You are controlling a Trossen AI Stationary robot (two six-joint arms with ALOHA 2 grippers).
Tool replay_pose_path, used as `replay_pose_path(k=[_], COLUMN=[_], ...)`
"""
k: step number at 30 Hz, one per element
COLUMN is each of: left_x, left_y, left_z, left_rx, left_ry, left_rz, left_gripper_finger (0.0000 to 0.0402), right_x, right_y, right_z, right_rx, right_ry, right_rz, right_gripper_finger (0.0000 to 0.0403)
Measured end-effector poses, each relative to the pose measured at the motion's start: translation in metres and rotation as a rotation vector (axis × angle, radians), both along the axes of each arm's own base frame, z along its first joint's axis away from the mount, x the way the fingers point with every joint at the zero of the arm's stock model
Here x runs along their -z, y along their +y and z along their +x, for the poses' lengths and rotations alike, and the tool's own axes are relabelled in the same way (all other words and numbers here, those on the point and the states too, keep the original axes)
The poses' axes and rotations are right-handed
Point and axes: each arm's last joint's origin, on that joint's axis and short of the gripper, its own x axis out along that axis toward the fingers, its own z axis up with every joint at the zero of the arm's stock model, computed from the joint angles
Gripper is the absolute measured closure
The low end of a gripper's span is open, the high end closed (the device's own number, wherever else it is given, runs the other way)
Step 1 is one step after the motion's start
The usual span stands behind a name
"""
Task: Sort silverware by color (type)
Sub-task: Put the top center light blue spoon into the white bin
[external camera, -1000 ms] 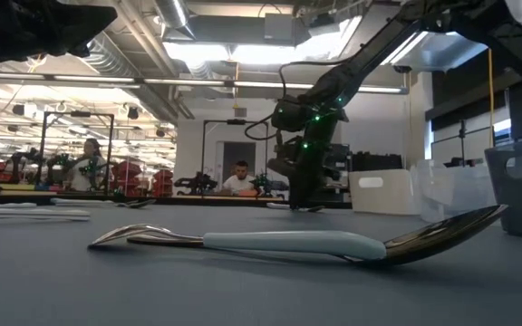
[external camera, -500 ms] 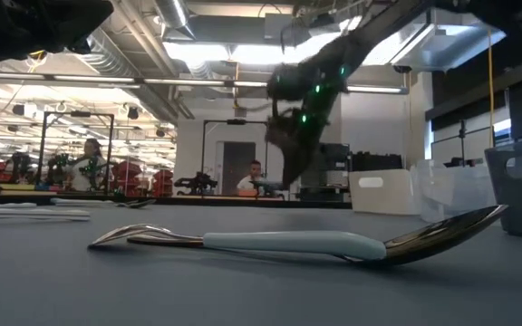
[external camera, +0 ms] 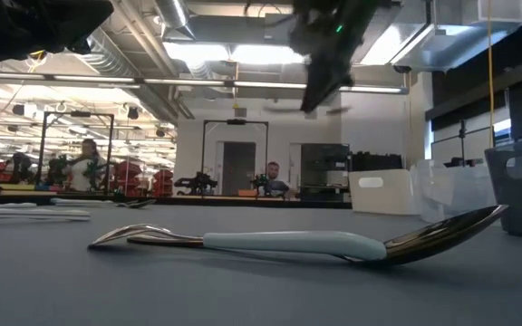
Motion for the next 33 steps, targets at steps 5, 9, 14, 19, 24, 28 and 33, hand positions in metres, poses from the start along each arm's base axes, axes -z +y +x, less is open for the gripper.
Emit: replay_pose_path(k=[5,9,14,19,24,28,33], left_x=[0.0,0.0,0.0,0.0,0.0,0.0,0.0], left_y=[0.0,0.0,0.0,0.0,0.0,0.0,0.0], left_z=[0.0,0.0,0.0,0.0,0.0,0.0,0.0], left_rx=[0.0,0.0,0.0,-0.001,-0.001,-0.001,-0.007], left_ry=[0.0,0.001,0.001,0.001,0.001,0.001,0.001], left_rz=[0.0,0.0,0.0,0.0,0.0,0.0,0.0], left_gripper_finger=[0.0399,0.0399,0.0399,0.0399,0.0399,0.0399,0.0399], right_x=[-0.028,-0.043,-0.043,-0.018,0.0,0.007,0.014], right_y=[0.017,0.025,0.025,0.015,-0.003,-0.017,-0.034], right_z=[-0.032,-0.055,-0.077,-0.099,-0.124,-0.136,-0.142], right_rx=[0.062,0.108,0.116,0.15,0.236,0.294,0.319], right_ry=[0.021,0.05,0.098,0.179,0.189,0.176,0.172], right_rz=[-0.019,-0.064,-0.145,-0.136,-0.076,-0.047,-0.044], right_gripper_finger=[0.0389,0.0389,0.0388,0.0388,0.0388,0.0388,0.0388])
